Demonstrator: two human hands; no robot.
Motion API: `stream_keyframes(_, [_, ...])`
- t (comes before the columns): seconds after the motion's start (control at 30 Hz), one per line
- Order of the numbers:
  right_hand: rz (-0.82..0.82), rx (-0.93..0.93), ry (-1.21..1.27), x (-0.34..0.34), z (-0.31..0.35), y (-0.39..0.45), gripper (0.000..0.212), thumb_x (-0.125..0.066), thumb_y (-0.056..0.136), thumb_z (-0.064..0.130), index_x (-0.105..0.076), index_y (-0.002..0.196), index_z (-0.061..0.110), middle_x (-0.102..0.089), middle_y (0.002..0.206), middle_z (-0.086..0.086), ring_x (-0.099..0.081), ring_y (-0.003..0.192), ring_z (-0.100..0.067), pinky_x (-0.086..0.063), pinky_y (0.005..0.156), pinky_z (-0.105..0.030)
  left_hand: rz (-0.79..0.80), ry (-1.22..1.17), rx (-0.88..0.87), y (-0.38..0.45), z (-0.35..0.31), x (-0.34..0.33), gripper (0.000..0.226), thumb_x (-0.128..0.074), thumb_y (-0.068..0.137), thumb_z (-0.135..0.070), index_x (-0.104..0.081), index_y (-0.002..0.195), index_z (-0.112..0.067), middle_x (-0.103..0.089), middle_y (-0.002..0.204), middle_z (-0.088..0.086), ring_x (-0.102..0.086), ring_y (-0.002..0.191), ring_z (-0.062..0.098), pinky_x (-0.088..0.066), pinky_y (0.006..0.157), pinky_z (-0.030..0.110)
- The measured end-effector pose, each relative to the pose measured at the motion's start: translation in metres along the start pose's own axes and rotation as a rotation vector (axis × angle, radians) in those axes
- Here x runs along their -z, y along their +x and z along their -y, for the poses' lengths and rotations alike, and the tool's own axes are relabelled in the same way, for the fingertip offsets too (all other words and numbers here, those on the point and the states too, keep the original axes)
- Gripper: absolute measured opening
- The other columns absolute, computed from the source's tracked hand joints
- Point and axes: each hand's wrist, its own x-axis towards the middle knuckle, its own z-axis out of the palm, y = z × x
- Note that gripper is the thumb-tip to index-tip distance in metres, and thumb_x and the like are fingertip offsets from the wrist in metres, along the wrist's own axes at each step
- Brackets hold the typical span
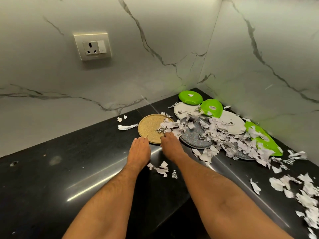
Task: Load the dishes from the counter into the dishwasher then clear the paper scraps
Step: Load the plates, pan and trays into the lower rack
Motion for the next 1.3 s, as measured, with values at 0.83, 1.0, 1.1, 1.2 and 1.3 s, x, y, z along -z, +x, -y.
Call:
stream_keyframes(0.83, [-0.286,0.284,-0.053,-0.008,-0.001,0.090,0.021,-0.075,0.078,0.007,-0.062,0.095,0.009,-0.060,0.085,-0.008,-0.055,0.075,-0.022,-0.052,0.067,-0.035,-0.123,-0.276,0.130,0.082,0.039,-0.004,0.041,-0.059,0.094,-0.016,-0.051,0.133,-0.005,-0.062,0.121,0.013,-0.057,0.114,0.028,-0.042,0.106,0.037])
stream_keyframes(1.0, [-0.609,-0.053,0.160,0.025,-0.010,0.100,0.013,-0.051,0.097,0.009,-0.062,0.103,0.006,-0.057,0.092,-0.010,-0.049,0.081,-0.021,-0.045,0.070,-0.033,-0.114,-0.406,0.238,0.080,0.034,0.007,0.028,-0.059,0.095,-0.016,-0.054,0.122,-0.008,-0.063,0.115,0.011,-0.059,0.111,0.027,-0.047,0.100,0.037])
stream_keyframes(1.1, [-0.747,-0.188,0.344,0.047,-0.021,0.097,0.015,-0.055,0.097,0.000,-0.065,0.108,0.000,-0.060,0.096,-0.015,-0.053,0.087,-0.024,-0.038,0.075,-0.025,-0.112,-0.492,0.309,0.083,0.027,0.017,0.039,-0.056,0.097,-0.017,-0.050,0.133,-0.003,-0.060,0.126,0.015,-0.056,0.119,0.030,-0.046,0.101,0.040])
stream_keyframes(1.2, [-0.829,-0.394,0.555,0.060,-0.037,0.092,0.019,-0.056,0.093,-0.005,-0.069,0.106,0.001,-0.067,0.099,-0.016,-0.059,0.091,-0.027,-0.037,0.077,-0.023,-0.111,-0.591,0.381,0.088,0.016,0.030,0.041,-0.055,0.099,-0.019,-0.049,0.134,0.001,-0.058,0.130,0.018,-0.055,0.121,0.033,-0.044,0.099,0.040])
stream_keyframes(1.3, [-0.830,-0.582,0.787,0.064,-0.053,0.082,0.026,-0.055,0.091,-0.009,-0.073,0.103,0.004,-0.072,0.099,-0.014,-0.063,0.091,-0.025,-0.045,0.076,-0.025,-0.120,-0.720,0.452,0.093,0.007,0.039,0.039,-0.055,0.099,-0.017,-0.051,0.133,0.002,-0.058,0.130,0.020,-0.055,0.122,0.034,-0.043,0.097,0.039])
